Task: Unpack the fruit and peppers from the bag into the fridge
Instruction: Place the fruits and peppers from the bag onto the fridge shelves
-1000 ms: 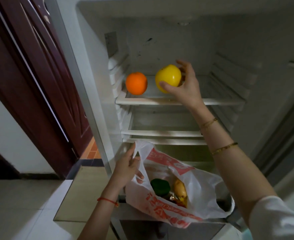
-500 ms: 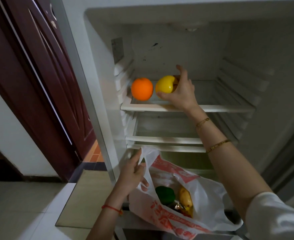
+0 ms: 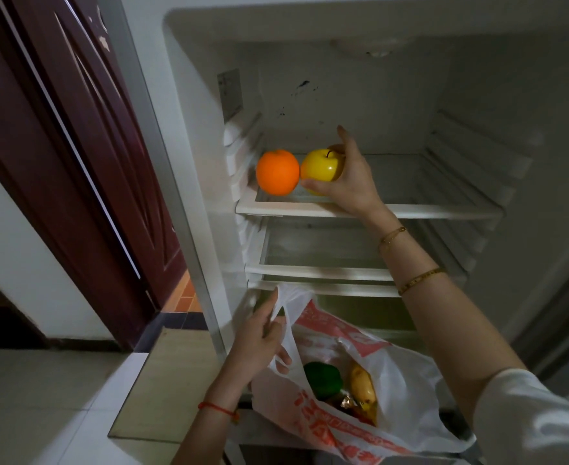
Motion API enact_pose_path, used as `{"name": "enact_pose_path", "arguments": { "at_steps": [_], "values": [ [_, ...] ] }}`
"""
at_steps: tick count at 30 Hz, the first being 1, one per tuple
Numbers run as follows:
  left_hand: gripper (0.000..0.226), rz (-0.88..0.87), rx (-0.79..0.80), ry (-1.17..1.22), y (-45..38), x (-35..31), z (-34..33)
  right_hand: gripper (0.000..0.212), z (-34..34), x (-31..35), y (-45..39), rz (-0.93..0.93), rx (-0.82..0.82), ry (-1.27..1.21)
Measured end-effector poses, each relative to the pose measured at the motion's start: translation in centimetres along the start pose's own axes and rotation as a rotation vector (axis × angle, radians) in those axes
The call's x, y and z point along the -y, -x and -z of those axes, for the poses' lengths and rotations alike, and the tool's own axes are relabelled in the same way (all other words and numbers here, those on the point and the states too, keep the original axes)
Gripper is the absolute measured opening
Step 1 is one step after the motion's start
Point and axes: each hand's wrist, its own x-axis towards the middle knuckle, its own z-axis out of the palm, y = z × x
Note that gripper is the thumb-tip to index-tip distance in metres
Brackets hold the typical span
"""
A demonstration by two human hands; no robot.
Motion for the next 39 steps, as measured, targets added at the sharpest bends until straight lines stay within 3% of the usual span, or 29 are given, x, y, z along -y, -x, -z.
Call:
{"name": "enact_pose_path", "arguments": {
  "at_steps": [4,8,10,12,16,21,26,36,39],
  "values": [
    [0.062,-0.011,0.000,-0.006,0.5,-0.1,0.1,0.111,0.5,0.1,0.7,0.019,-0.068,-0.022],
    [0.063,-0.008,-0.012,0.002,1.0,0.1,0.2,0.048,1.5,1.0,4.5,0.175,-0.300,-0.021],
    [0.062,-0.027,-0.020,0.002,1.4,0.3,0.3,0.021,1.5,0.9,7.8,0.223,-0.253,-0.087],
    [0.062,-0.044,-0.029,0.003,1.8,0.6,0.4,0.015,0.6,-0.3,11.5,0.178,-0.034,-0.126],
    [0.063,-0.060,-0.049,-0.058,2.5,1.3,0.5,0.014,-2.5,-5.1,18.6,0.036,0.403,-0.054],
    [0.061,-0.075,-0.057,-0.096,3.6,2.1,0.8,0.008,-5.9,-10.4,24.6,-0.134,0.750,0.198],
    [0.059,-0.049,-0.047,-0.105,5.0,2.1,0.7,0.049,-8.1,-13.1,29.1,-0.346,0.951,0.517],
    [0.059,-0.018,-0.011,-0.122,6.3,2.7,0.4,0.061,-10.5,-13.8,32.7,-0.362,0.913,0.699],
    [0.060,-0.029,-0.009,-0.121,6.4,2.5,0.3,0.064,-10.8,-14.3,33.2,-0.381,0.878,0.633]
  ]
}}
